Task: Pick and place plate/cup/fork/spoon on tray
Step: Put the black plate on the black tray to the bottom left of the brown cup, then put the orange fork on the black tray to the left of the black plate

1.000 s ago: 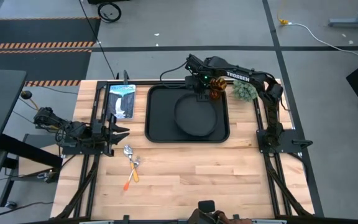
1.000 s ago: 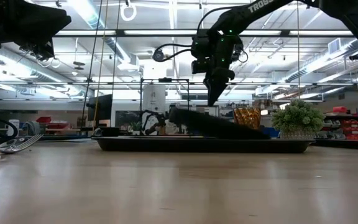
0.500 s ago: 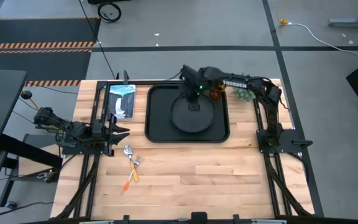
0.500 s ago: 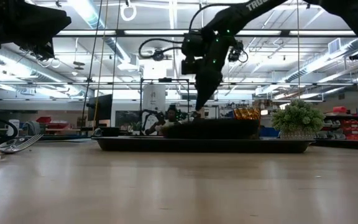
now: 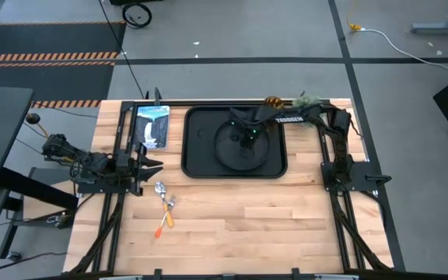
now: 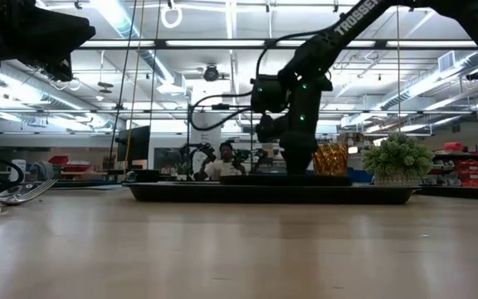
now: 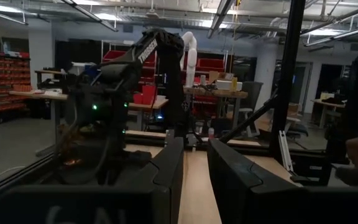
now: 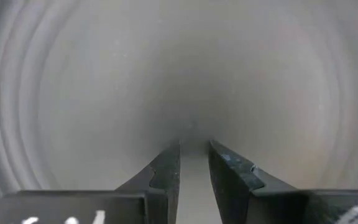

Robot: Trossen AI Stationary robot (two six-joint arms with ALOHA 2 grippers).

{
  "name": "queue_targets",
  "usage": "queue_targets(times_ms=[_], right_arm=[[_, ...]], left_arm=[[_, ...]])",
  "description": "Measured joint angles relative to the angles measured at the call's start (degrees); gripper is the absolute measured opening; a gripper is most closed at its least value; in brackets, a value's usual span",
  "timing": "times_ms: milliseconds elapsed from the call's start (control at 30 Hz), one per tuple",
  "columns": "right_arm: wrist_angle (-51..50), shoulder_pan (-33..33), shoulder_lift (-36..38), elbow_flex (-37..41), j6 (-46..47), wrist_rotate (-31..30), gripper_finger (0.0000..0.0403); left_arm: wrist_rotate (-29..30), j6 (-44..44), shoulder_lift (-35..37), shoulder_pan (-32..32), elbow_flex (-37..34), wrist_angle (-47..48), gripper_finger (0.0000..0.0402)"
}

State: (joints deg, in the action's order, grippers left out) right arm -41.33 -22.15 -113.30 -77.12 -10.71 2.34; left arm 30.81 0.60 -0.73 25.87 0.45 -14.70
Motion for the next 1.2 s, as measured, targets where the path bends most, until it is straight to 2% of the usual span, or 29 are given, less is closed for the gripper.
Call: queue_targets(times_ms=[133, 600, 733, 900, 967, 1067, 1200], right_arm=[[0.00, 0.04, 0.37, 1.66, 1.35, -0.03, 0.0090], [-12.39, 0.07, 2.62, 2.12, 2.26, -2.84, 0.0089], [-12.46, 0.14, 3.26, 1.09, 3.59, -2.81, 0.0089], [-9.82, 0.59, 6.54, -2.52, 3.01, -5.73, 0.0089], [-7.01, 0.61, 8.21, -3.44, 2.85, -7.30, 0.0089], [1.54, 0.57, 10.63, -3.51, 3.02, -8.69, 0.0089], [16.05, 1.66, 11.34, -3.54, 1.77, -8.73, 0.0089]], left_arm=[[0.00, 0.00, -0.01, 0.02, 0.00, -0.02, 0.0080], [0.00, -0.04, 0.00, 0.02, 0.00, -0.02, 0.0080], [-0.07, -0.01, 0.00, 0.01, 0.00, -0.03, 0.0080], [-5.26, -0.17, 0.00, 0.01, 0.00, 0.26, 0.0080], [-6.59, -3.75, 0.00, 0.03, 0.00, 2.51, 0.0080], [-4.62, -15.97, -0.39, 0.02, 0.03, 9.84, 0.0080], [-3.73, -30.05, -5.79, 0.22, 1.60, 13.13, 0.0080]])
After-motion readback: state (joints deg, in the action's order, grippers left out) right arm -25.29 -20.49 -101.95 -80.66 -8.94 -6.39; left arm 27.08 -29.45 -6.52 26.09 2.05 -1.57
